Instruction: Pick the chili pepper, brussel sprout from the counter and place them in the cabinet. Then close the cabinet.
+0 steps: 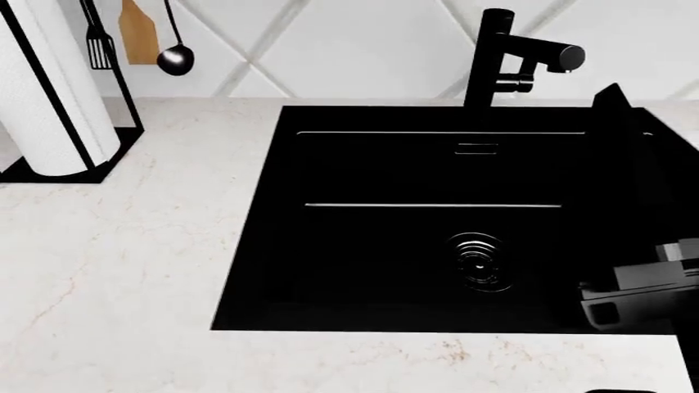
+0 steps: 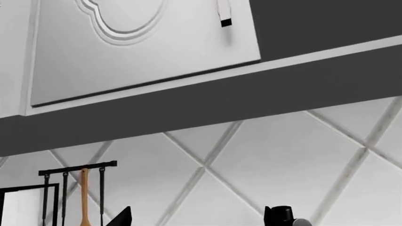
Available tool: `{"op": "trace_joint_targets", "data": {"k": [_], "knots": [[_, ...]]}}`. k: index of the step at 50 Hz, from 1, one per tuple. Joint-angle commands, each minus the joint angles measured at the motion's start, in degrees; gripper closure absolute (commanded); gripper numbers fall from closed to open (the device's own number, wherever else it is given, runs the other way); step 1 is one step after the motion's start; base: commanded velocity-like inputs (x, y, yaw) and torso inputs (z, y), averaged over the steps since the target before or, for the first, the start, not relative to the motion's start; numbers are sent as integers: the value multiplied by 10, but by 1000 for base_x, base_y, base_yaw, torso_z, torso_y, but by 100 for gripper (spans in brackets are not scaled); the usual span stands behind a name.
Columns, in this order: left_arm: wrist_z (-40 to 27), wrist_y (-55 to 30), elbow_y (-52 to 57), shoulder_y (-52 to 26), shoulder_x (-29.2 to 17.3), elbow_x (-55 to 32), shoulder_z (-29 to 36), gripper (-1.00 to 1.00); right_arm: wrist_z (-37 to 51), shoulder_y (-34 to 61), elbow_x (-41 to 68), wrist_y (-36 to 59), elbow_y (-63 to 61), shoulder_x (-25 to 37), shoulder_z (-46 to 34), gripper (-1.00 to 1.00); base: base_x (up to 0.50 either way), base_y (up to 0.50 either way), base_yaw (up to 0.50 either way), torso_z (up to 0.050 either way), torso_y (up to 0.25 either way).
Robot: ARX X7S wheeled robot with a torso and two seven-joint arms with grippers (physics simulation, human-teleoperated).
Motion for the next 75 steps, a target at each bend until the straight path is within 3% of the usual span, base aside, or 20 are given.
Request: {"op": "trace_joint_targets", "data": {"k": [1, 27, 41, 53, 57, 60, 63, 68, 75], "knots": [[-28, -6, -2, 6, 0, 19, -2, -100, 3, 4, 2, -1, -1, 0, -2, -100, 0, 0, 0, 0, 0], [-54, -37, 7, -6, -11, -10, -12, -100, 49, 18, 41, -49, -1, 33, -34, -100, 4, -381, 0, 0, 0], [-121, -28, 104, -3, -134, -20, -34, -100, -9, 42, -13, 6, 21, -9, -17, -100, 0, -13, 0, 0, 0], [-144, 21, 182, 43, -196, 13, -11, -100, -44, 37, -32, 7, 14, -9, 7, -100, 0, 0, 0, 0, 0], [-133, 69, 182, 40, -215, 54, 54, -100, -63, 30, -44, 10, 9, -12, 15, -100, 0, 0, 0, 0, 0], [-128, 108, 182, 11, -227, 99, 144, -100, -81, 21, -52, 11, 6, -13, 23, -100, 0, 0, 0, 0, 0], [-130, 158, 182, -32, -239, 172, 278, -100, -94, 10, -49, 14, -5, -8, 35, -100, 0, 0, 0, 0, 0], [-163, 224, 182, -172, -237, 281, 540, -100, -82, 0, -19, 10, -5, -5, 46, -100, 0, 0, 0, 0, 0], [-201, 262, 182, -173, -238, 366, 625, -100, -42, -1, 30, -3, -3, 5, 47, -100, 0, 0, 0, 0, 0]]}}
